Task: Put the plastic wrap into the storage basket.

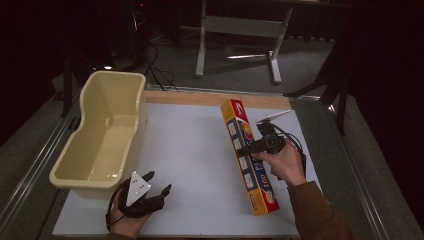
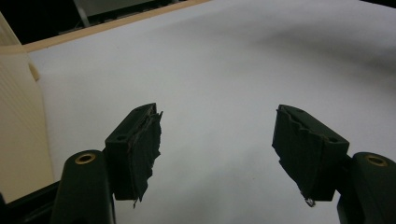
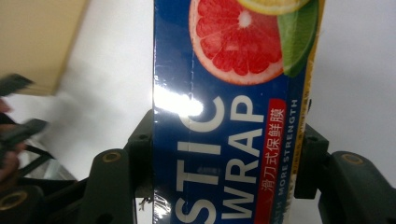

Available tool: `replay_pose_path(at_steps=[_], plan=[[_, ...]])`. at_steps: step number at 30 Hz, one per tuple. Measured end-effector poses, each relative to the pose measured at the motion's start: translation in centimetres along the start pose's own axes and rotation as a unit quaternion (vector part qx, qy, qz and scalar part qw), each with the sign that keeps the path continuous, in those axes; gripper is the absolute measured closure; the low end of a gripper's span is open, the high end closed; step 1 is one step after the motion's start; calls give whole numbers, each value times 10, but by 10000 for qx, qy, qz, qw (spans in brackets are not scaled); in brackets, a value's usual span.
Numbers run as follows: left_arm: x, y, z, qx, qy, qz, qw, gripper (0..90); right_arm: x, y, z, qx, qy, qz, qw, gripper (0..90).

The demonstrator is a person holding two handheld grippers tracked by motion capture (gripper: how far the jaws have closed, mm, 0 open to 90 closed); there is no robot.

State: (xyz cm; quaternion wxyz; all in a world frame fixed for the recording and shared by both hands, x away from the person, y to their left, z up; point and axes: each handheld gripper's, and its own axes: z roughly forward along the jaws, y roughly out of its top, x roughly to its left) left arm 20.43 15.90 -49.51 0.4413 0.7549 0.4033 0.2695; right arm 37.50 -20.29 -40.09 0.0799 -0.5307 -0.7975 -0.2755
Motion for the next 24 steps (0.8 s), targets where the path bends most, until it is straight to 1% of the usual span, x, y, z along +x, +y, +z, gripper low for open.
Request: replay_pose_path(at_steps=[2,6,18,21,24], plan=[[0,0,0,7,1,4,10000,319,5,2,-2,-42,128,-4,9999,418],[0,0,0,-7,5,1,10000,319,15,7,-3,-133,306,-65,9994,418],[0,0,0,-12,-1,-3,10000,319,47,23,-3,-295,659,-233,9971,418],[0,0,0,-22,0,-8,10000,319,55,27,-2,-338,709,-306,9964,418],[0,0,-1,-27,-1,-9,10000,319,62,32,-2,-343,792,-311,9958,418]])
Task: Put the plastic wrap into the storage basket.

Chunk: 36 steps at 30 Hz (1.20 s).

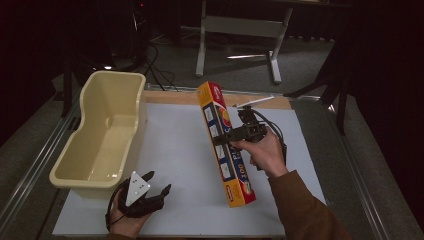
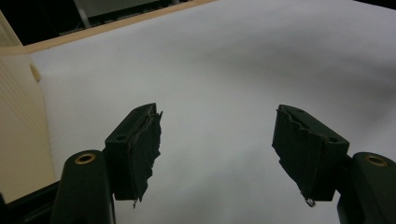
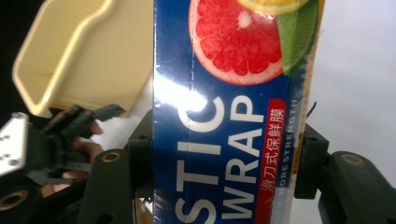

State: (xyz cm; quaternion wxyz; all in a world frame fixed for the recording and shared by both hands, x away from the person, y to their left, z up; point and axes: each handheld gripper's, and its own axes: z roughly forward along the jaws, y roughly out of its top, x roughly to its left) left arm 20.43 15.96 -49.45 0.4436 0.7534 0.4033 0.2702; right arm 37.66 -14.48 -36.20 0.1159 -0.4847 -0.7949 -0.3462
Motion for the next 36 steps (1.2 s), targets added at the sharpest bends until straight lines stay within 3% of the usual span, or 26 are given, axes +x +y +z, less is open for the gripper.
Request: replay_pose_path(at_steps=[9,20,36], plan=[[0,0,0,-14,4,-9,10000,319,17,15,4,-116,259,11,9996,418],[0,1,-1,-39,-12,-9,10000,318,25,35,14,-231,669,316,9970,418],[1,0,-1,-54,-17,-38,10000,318,40,64,24,-320,938,580,9934,418]])
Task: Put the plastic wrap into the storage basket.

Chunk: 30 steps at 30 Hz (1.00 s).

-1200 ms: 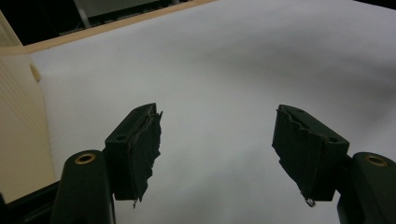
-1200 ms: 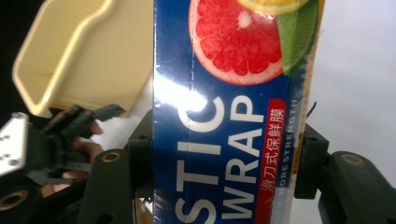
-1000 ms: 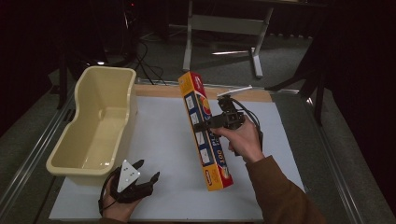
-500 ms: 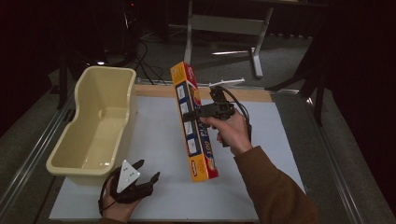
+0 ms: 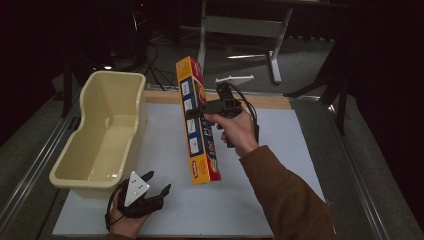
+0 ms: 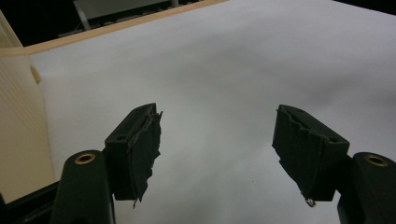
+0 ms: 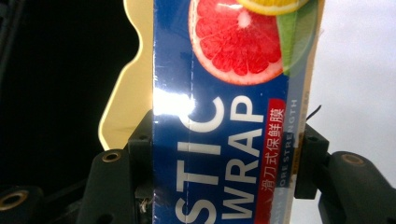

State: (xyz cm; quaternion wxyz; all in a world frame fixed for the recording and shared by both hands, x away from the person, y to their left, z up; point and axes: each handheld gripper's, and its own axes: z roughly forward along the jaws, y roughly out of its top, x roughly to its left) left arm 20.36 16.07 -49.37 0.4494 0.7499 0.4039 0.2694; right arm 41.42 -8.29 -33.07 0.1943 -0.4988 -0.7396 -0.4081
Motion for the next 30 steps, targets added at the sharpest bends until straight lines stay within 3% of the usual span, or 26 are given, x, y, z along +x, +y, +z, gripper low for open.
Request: replay_pose_path(at_steps=[11,16,24,30], plan=[[2,0,-2,-48,-27,-55,10000,313,8,18,17,-174,428,392,9982,418],[3,-1,-2,-51,-17,-107,9999,313,13,24,25,-134,347,406,9985,418],[2,-1,1,-3,-43,-128,9999,314,16,33,40,-255,552,699,9957,418],[3,-1,1,-6,-32,-153,9999,315,25,40,54,-298,691,859,9935,418]])
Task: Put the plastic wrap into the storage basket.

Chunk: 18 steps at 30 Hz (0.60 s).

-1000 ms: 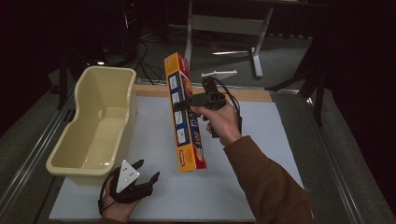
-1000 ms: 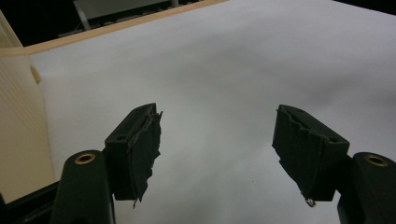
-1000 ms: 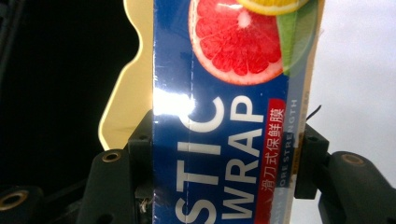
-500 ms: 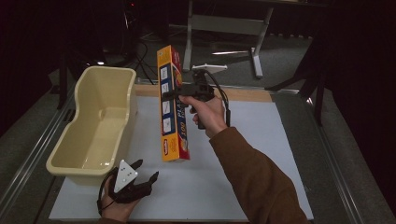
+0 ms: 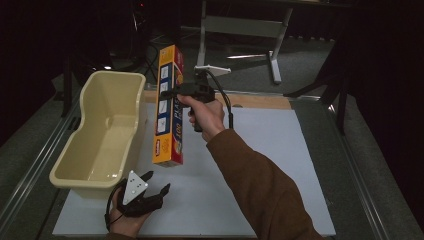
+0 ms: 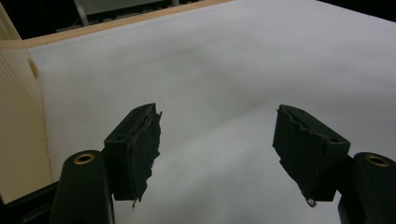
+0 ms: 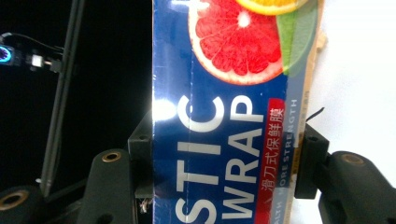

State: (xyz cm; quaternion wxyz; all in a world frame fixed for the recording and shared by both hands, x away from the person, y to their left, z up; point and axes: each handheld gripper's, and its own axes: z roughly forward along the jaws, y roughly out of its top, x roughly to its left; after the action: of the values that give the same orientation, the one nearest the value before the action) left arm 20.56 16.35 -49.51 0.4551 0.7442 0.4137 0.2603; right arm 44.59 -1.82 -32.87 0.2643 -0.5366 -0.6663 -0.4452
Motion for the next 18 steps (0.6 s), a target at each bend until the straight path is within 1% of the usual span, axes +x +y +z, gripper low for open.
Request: replay_pose_path(at_steps=[3,7,9,11,15,18], plan=[[0,0,0,2,-5,5,10000,315,6,1,7,-13,73,69,9999,418],[0,0,0,-10,-5,-7,10000,315,15,3,15,-40,43,16,10000,418],[0,0,0,-15,-13,-4,10000,314,18,5,20,-72,66,61,9999,418],[1,0,0,-30,-27,-12,10000,314,20,5,24,-101,102,117,9998,418],[1,1,0,-50,-39,-9,10000,313,25,4,30,-157,50,150,9998,418],[1,1,0,-70,-31,-24,10000,314,27,3,35,-188,64,173,9997,417]])
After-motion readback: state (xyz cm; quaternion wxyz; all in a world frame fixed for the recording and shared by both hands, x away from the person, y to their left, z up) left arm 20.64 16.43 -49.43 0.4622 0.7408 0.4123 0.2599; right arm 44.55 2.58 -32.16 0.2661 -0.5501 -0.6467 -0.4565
